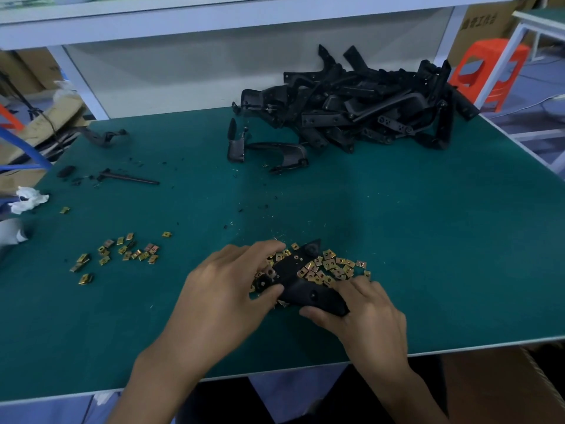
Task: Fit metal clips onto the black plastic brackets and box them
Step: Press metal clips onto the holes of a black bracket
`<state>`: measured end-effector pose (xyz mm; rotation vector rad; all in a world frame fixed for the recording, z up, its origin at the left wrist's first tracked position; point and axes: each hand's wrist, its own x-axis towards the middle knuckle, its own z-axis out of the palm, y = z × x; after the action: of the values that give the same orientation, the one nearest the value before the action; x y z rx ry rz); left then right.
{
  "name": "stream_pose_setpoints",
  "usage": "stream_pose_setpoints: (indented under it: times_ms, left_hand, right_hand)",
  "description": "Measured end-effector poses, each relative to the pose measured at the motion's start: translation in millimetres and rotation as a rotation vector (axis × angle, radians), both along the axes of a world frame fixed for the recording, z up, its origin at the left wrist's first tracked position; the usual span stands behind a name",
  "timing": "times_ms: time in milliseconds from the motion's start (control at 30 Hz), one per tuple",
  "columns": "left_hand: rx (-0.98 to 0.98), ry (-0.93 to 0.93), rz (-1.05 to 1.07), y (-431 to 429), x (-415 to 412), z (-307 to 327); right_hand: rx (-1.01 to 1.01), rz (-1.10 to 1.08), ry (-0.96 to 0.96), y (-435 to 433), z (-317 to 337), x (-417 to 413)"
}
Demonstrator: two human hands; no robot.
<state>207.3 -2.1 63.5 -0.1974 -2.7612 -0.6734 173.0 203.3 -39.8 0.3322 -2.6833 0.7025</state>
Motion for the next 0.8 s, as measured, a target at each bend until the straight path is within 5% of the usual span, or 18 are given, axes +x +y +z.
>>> stream_pose_setpoints:
  times_ms: [167, 333, 467, 800]
  left_hand:
    - [-0.032, 0.062, -0.085, 0, -6, -7]
    - [0.512, -0.171, -0.008, -25, -33, -20]
    - [0.121, -0.131, 0.214, -48, -63, -46]
    - [-0.006, -0.312, 0.138, -38, -87, -67]
  right_hand:
    - [-0.044, -0.002, -0.008, 0, 2, 0]
    - [-0.062, -0.011, 0.011, 0, 4, 1]
    - [-0.058, -0.009, 0.028, 0, 4, 0]
    - [-0.05, -0.021, 0.016, 0, 5, 0]
